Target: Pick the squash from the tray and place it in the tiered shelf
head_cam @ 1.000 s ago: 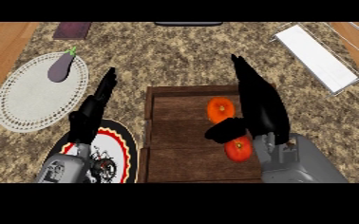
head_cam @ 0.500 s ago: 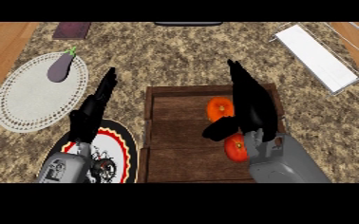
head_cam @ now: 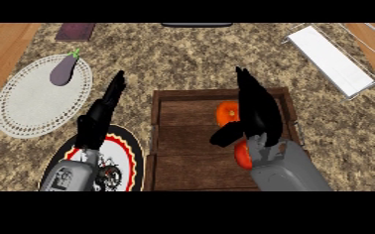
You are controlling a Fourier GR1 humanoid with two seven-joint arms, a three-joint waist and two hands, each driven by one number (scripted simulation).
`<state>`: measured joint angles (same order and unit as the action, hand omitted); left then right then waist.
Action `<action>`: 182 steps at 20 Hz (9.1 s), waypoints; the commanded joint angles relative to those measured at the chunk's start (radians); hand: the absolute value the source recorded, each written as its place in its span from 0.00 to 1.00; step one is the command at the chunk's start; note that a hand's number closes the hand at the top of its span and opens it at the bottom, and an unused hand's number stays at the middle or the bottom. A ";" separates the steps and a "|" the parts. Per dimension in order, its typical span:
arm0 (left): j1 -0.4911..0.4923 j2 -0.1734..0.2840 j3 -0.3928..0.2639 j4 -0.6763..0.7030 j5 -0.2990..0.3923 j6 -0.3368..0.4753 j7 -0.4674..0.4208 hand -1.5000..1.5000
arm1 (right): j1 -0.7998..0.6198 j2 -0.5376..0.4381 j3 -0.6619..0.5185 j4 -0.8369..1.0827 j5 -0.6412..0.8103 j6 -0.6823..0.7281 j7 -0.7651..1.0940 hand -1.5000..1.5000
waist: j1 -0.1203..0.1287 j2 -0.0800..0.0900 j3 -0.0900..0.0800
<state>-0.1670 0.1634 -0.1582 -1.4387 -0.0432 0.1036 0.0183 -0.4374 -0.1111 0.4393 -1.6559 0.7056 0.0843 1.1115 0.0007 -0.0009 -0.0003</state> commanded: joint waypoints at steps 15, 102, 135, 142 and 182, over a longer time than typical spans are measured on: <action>0.010 -0.042 0.042 0.019 -0.042 -0.031 -0.025 0.50 | 0.022 0.110 -0.093 0.177 0.115 0.040 -0.033 0.00 | 0.002 0.001 0.000; -0.059 -0.087 0.074 0.005 -0.096 -0.096 0.017 0.50 | -1.032 -0.280 -1.010 1.161 1.538 -0.408 0.289 1.00 | 0.066 0.028 -0.001; -0.049 -0.092 0.078 0.002 -0.104 -0.096 0.016 0.50 | -0.762 -0.404 -1.210 1.090 1.612 -0.697 0.255 0.00 | 0.052 0.025 0.000; -0.068 -0.066 0.111 0.012 -0.092 -0.107 0.012 0.50 | -0.741 -0.324 -1.229 1.006 1.641 -0.749 0.314 0.00 | 0.034 0.015 0.001; 0.002 -0.078 0.123 -0.004 -0.080 -0.105 0.029 0.50 | -0.816 0.110 -1.277 -0.062 1.667 -0.404 0.120 0.00 | -0.008 -0.033 -0.001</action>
<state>-0.1625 0.0930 -0.0315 -1.4252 -0.1302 0.0005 0.0259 -1.2864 -0.0228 -0.8795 -1.6063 2.3942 -0.5466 1.1931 -0.0163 -0.0294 -0.0026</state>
